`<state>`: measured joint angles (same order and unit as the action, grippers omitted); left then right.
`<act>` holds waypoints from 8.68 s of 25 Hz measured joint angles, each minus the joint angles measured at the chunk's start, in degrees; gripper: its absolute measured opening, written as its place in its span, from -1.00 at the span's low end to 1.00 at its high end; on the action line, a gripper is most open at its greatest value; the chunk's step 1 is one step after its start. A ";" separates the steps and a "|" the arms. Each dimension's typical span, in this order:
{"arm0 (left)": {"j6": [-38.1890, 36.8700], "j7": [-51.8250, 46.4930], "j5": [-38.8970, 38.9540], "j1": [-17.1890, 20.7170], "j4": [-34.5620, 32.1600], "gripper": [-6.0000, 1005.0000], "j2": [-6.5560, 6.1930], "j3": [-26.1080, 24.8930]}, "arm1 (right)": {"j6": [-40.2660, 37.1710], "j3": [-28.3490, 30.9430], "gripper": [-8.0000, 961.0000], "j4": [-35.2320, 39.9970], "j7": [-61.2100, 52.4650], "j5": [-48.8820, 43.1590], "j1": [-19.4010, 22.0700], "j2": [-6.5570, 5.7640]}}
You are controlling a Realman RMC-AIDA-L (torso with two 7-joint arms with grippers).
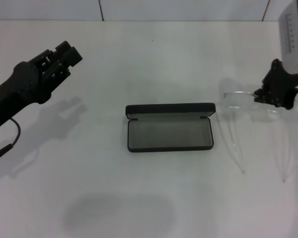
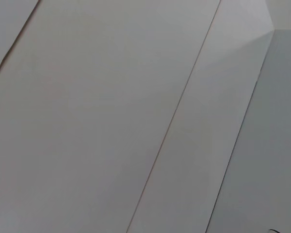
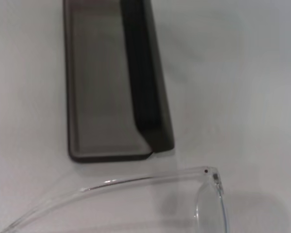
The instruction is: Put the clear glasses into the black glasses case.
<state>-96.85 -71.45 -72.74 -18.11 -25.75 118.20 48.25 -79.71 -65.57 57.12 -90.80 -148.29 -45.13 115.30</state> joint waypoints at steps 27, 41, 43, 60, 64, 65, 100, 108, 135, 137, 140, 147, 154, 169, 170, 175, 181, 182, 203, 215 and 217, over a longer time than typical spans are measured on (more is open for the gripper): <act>-13.18 -1.16 -0.43 -7.56 -1.38 -0.45 1.29 7.85 | -14.58 21.86 -0.87 10.87 -5.64 44.24 15.25 0.24; -13.35 -1.41 1.23 -9.57 -0.85 -0.45 1.60 11.20 | -15.03 13.01 -0.87 -11.31 7.85 61.23 13.99 0.59; -13.36 -1.41 2.14 -9.64 -0.78 -0.45 1.60 12.25 | -14.43 11.92 -0.87 -13.69 8.86 61.86 13.13 0.59; -14.24 -1.40 5.46 -10.32 -0.79 -0.45 1.68 17.64 | -10.80 4.45 -0.87 -23.06 12.56 62.99 8.74 0.88; -14.23 -1.41 5.46 -9.98 -0.72 -0.45 1.68 17.77 | -10.75 3.26 -0.87 -23.13 12.60 64.37 8.74 0.89; -14.23 -1.41 5.46 -9.98 -0.72 -0.45 1.68 17.77 | -10.75 3.16 -0.87 -23.14 12.60 64.52 8.74 0.89; -11.32 -0.73 4.72 -10.55 2.16 -0.50 1.70 17.75 | -13.73 -2.10 -0.87 -22.75 12.57 64.62 8.28 0.88; -10.42 -0.22 4.71 -10.54 2.62 -0.80 1.71 17.75 | -13.82 -3.59 -0.87 -22.80 12.57 65.49 7.94 0.89; -8.25 3.77 5.02 -10.37 5.19 -0.79 1.77 17.76 | -15.29 -4.29 -0.87 -22.56 13.12 67.44 7.95 0.84; -8.27 3.77 4.90 -10.37 5.19 -0.79 1.77 17.75 | -15.29 -4.30 -0.87 -22.68 13.17 67.44 8.02 0.86; -9.22 4.28 4.74 -10.34 5.12 -0.79 1.75 18.11 | -14.51 -4.04 -0.87 -22.89 13.19 67.44 8.24 0.84; -16.34 4.93 5.66 -9.51 3.10 -0.79 0.69 18.03 | -14.06 -3.16 -0.87 -22.52 13.24 68.50 10.01 0.29; -16.64 3.29 6.95 -6.46 0.25 -0.79 -1.72 15.29 | -29.69 12.67 -0.87 -22.49 13.94 69.01 13.43 -0.50; -17.36 4.76 -0.30 -11.69 0.75 -0.79 1.80 22.50 | -42.68 25.69 -0.87 -28.40 16.73 82.45 12.38 0.14; -17.36 5.54 0.85 -12.29 0.77 -0.79 1.90 24.65 | -42.05 25.80 -0.87 -29.68 17.45 82.51 11.74 0.12; -17.35 8.90 7.36 -14.06 0.28 -0.79 1.89 33.94 | -36.99 24.56 -0.87 -34.81 22.70 82.05 8.81 0.11; -17.36 9.64 13.02 -14.16 0.41 -0.79 1.84 35.27 | -31.06 16.92 -0.87 -35.55 25.27 81.77 7.40 0.25; -17.35 9.65 13.75 -14.03 0.51 -0.79 1.84 35.23 | -30.71 16.25 -0.87 -35.56 25.47 81.77 7.35 0.28; -14.25 10.22 19.67 -12.92 4.65 -0.78 1.64 33.97 | -22.80 3.52 -0.87 -34.87 26.50 78.80 5.32 -0.12; -9.13 10.27 19.66 -12.98 7.50 -0.78 1.59 34.02 | -21.69 2.40 -0.87 -34.73 26.45 75.11 3.96 0.23; -9.12 10.29 19.66 -12.82 7.50 -0.78 1.59 34.02 | -21.65 2.58 -0.87 -34.71 26.51 75.20 4.19 0.25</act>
<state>-105.98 -61.16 -53.08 -30.92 -18.25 119.79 82.27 -101.36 -63.00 22.41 -64.28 -73.09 -40.93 115.55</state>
